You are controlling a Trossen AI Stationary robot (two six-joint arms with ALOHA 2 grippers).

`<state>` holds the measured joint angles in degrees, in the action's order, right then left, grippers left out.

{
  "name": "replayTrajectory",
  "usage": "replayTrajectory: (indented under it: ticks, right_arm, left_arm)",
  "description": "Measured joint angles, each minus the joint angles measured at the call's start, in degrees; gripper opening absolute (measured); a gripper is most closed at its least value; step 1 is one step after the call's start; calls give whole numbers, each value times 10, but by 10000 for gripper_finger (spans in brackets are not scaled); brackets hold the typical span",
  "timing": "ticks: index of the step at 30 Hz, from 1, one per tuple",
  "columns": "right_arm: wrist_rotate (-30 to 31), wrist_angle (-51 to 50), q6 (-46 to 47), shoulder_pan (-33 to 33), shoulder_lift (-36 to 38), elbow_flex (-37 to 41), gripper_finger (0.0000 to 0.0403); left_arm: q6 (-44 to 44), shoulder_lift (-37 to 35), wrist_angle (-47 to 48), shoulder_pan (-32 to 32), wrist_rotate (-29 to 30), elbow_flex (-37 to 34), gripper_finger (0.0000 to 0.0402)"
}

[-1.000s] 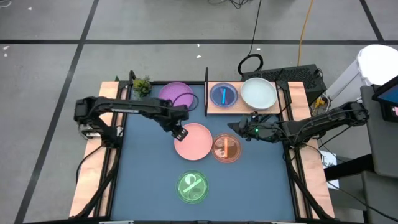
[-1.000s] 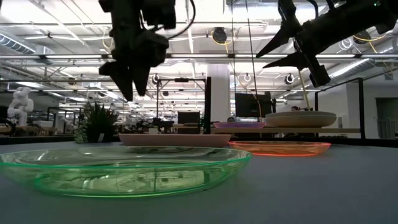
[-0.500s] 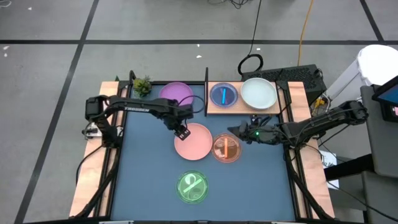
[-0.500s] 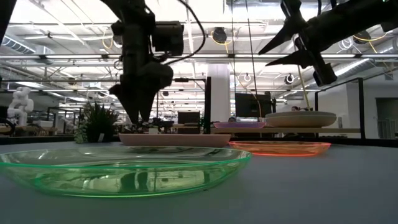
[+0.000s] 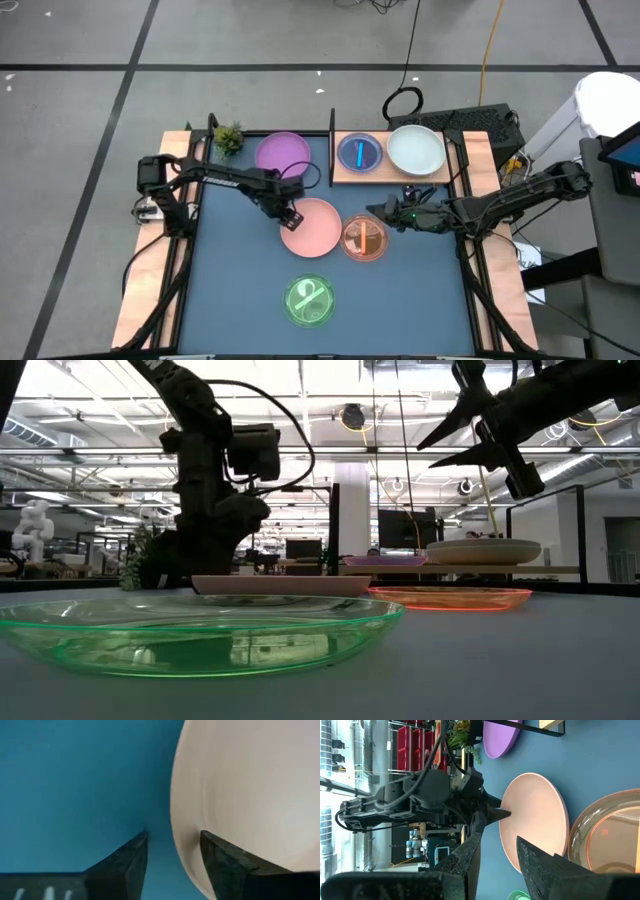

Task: Place and stack plates onto a shelf
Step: Stack the light brown plate on the light blue plate on the shelf

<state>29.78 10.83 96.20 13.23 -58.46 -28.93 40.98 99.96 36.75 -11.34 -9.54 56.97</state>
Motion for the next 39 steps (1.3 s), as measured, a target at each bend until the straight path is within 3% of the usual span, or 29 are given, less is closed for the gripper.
replayTrajectory:
  ticks: [11,19,23,39]
  right_arm:
    - [0,-5,1,0,0,0,112]
    - [0,-2,5,0,0,0,112]
    - [1,7,49,0,0,0,112]
    - [3,60,42,0,0,-7,112]
  left_arm:
    - [27,-8,-57,23,9,-4,15]
    - [59,-61,-44,25,28,-6,12]
    - [77,-101,-39,24,36,-6,12]
    - [100,-209,14,24,72,-5,12]
